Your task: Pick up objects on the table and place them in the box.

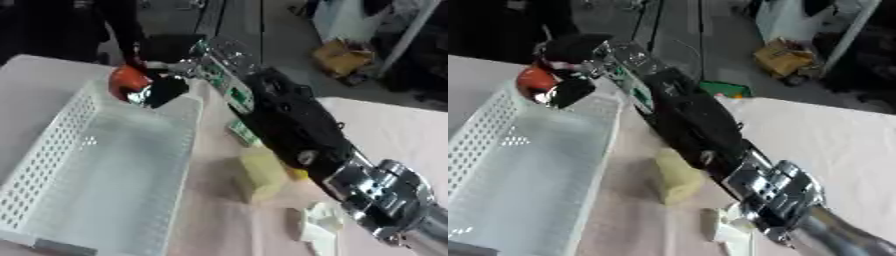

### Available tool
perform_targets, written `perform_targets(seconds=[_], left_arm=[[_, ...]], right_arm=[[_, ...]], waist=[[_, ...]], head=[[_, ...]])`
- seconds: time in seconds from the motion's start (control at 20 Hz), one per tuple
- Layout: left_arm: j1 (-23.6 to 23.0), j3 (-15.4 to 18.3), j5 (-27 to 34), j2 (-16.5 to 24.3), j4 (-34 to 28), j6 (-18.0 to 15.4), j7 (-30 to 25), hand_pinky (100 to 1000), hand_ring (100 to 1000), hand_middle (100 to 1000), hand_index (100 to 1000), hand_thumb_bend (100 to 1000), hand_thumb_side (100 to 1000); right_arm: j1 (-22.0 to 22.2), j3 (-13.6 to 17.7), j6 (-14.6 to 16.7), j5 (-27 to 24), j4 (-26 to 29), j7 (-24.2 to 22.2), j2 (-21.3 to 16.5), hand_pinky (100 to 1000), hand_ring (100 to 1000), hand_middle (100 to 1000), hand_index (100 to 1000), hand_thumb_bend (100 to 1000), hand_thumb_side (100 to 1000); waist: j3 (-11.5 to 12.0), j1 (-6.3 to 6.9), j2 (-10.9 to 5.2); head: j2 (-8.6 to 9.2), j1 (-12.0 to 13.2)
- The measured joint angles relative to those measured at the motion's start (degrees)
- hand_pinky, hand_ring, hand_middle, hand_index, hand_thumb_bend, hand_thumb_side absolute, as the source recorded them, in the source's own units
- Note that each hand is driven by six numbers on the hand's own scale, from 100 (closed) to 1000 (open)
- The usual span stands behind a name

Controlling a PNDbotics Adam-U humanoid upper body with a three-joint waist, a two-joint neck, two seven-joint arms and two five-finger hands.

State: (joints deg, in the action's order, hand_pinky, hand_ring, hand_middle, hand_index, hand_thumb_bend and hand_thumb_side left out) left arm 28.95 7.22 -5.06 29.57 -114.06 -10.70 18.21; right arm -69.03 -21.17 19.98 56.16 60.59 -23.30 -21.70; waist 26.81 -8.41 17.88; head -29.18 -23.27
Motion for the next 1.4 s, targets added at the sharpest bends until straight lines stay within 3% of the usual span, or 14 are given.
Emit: perform_targets(seconds=[0.15, 0.2, 0.35, 0.4, 0.45, 0.6, 0.75, 0.8, 0.95, 1.25, 1.4], left_arm=[[0.1, 0.0, 0.0, -0.4, 0.0, 0.1, -0.1, 1000, 962, 894, 914, 100, 1000], [0.1, 0.0, 0.0, -0.4, 0.0, 0.1, -0.1, 1000, 962, 894, 914, 100, 1000], [0.2, 0.0, 0.0, -0.7, 0.0, 0.1, -0.1, 1000, 962, 894, 913, 100, 1000], [0.2, 0.0, 0.0, -0.8, 0.0, 0.1, -0.1, 1000, 961, 894, 913, 100, 1000], [0.2, 0.0, 0.0, -0.9, 0.0, 0.1, -0.2, 1000, 961, 894, 913, 100, 1000], [0.1, 0.0, 0.0, -0.9, 0.0, 0.1, -0.2, 1000, 957, 894, 913, 100, 1000], [0.1, 0.0, 0.0, -1.2, 0.0, 0.1, -0.3, 1000, 957, 894, 913, 100, 1000], [0.1, 0.0, 0.0, -1.3, 0.0, 0.1, -0.3, 1000, 957, 895, 913, 100, 1000], [0.0, 0.0, 0.0, -1.3, 0.0, 0.2, -0.3, 1000, 957, 895, 913, 100, 1000], [-0.1, 0.0, 0.0, -1.3, 0.0, 0.2, -0.3, 1000, 956, 895, 913, 100, 1000], [-0.2, 0.0, 0.1, -1.3, 0.0, 0.2, -0.3, 1000, 956, 895, 913, 100, 1000]], right_arm=[[0.5, 0.2, 0.6, 3.2, -2.3, 2.0, 1.7, 805, 659, 341, 526, 129, 902], [0.6, 0.3, 0.9, 4.2, -3.0, 2.6, 2.2, 812, 700, 396, 592, 180, 936], [1.0, 0.3, 1.9, 7.1, -4.7, 4.2, 3.4, 818, 718, 418, 615, 215, 961], [1.1, 0.3, 2.2, 8.0, -5.2, 4.7, 3.7, 825, 741, 470, 666, 297, 1000], [1.2, 0.3, 2.6, 8.9, -5.6, 5.1, 4.0, 825, 741, 470, 666, 297, 1000], [1.5, 0.3, 3.5, 10.7, -6.7, 5.8, 4.5, 847, 784, 579, 754, 409, 1000], [1.5, 0.3, 4.4, 11.2, -7.3, 5.6, 4.8, 858, 811, 636, 802, 446, 1000], [1.5, 0.4, 4.6, 11.3, -7.4, 5.4, 4.8, 876, 862, 741, 851, 470, 1000], [1.5, 0.5, 5.2, 11.3, -7.4, 4.9, 4.9, 890, 903, 810, 901, 508, 1000], [1.5, 0.5, 6.1, 9.6, -7.4, 3.2, 4.9, 919, 959, 899, 996, 579, 1000], [1.5, 0.5, 6.2, 8.6, -7.3, 2.5, 4.9, 922, 964, 910, 997, 581, 1000]], waist=[[0.0, 0.00, 0.12], [0.0, 0.00, 0.13], [0.2, 0.01, 0.13], [0.2, 0.01, 0.14], [0.2, 0.01, 0.14], [0.1, 0.01, 0.14], [0.0, 0.03, 0.14], [0.0, 0.03, 0.14], [-0.1, 0.06, 0.14], [-0.2, 0.09, 0.14], [-0.2, 0.12, 0.14]], head=[[0.61, -0.5], [0.76, -0.6], [1.27, -1.0], [1.38, -1.0], [1.56, -1.0], [1.61, -1.0], [1.73, -1.0], [1.81, -1.0], [1.87, -0.9], [2.04, -0.9], [2.06, -0.8]])
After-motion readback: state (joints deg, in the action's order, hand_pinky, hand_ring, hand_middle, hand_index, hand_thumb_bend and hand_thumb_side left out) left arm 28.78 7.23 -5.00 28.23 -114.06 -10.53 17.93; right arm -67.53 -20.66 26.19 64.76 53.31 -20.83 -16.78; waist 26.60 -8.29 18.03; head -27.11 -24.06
